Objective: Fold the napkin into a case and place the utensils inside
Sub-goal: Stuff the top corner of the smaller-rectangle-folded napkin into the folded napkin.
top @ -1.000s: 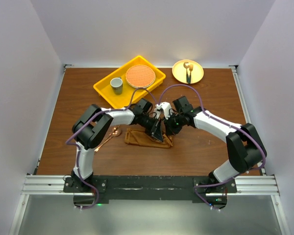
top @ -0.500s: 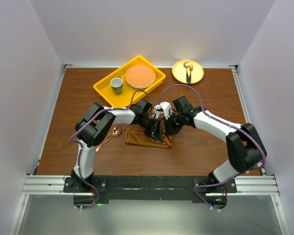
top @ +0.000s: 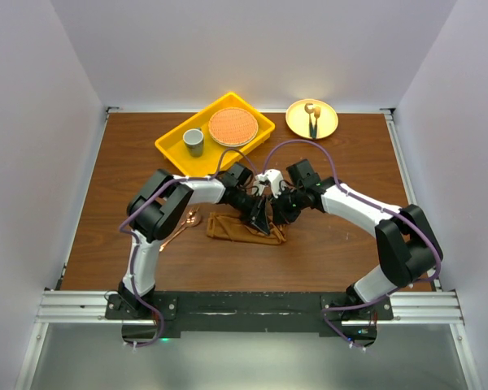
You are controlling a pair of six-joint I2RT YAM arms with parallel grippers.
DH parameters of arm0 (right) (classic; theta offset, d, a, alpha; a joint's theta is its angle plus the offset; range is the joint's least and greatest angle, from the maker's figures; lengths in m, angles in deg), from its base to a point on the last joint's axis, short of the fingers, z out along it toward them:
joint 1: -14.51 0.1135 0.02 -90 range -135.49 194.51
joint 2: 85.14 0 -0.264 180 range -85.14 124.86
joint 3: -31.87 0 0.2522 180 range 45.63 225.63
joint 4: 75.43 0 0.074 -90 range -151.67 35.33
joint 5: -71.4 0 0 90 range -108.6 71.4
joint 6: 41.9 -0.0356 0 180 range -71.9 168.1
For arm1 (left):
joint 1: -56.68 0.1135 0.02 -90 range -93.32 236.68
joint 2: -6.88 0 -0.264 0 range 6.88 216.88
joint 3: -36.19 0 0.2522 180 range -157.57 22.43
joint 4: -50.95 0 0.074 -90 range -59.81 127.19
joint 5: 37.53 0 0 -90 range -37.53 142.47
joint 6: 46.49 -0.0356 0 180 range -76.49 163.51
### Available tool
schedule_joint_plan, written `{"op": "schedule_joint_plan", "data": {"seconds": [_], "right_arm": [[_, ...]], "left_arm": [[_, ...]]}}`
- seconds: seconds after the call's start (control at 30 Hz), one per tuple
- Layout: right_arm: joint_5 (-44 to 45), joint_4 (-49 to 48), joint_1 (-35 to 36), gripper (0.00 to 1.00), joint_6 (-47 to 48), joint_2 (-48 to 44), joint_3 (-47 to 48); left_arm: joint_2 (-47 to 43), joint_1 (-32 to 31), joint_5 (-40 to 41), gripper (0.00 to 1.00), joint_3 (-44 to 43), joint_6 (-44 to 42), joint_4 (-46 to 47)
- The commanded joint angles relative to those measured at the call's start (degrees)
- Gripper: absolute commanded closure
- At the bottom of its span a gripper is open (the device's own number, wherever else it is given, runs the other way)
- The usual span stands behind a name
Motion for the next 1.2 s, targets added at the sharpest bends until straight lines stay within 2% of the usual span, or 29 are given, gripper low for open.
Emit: {"op": "schedule_joint_plan", "data": {"seconds": [0.0,0.43,0.87,1.17], "right_arm": [[-1.86,-1.53,0.81,1.0,0.61,-1.72,1.51],[-0.8,-0.91,1.16,1.0,2.02,-1.1,1.16],[-0.28,1.2,1.07,1.0,3.51,-1.54,2.91],[-2.21,1.9,1.07,1.0,5.27,-0.84,2.56]], "left_arm": [[0.76,0.63,0.96,1.0,-1.97,-0.73,-1.53],[-0.47,0.72,-1.67,1.0,-5.66,3.4,0.58],[3.84,2.47,1.05,1.0,-3.47,4.72,0.14],[4.54,3.09,0.0,1.0,-3.47,6.65,1.63]]}}
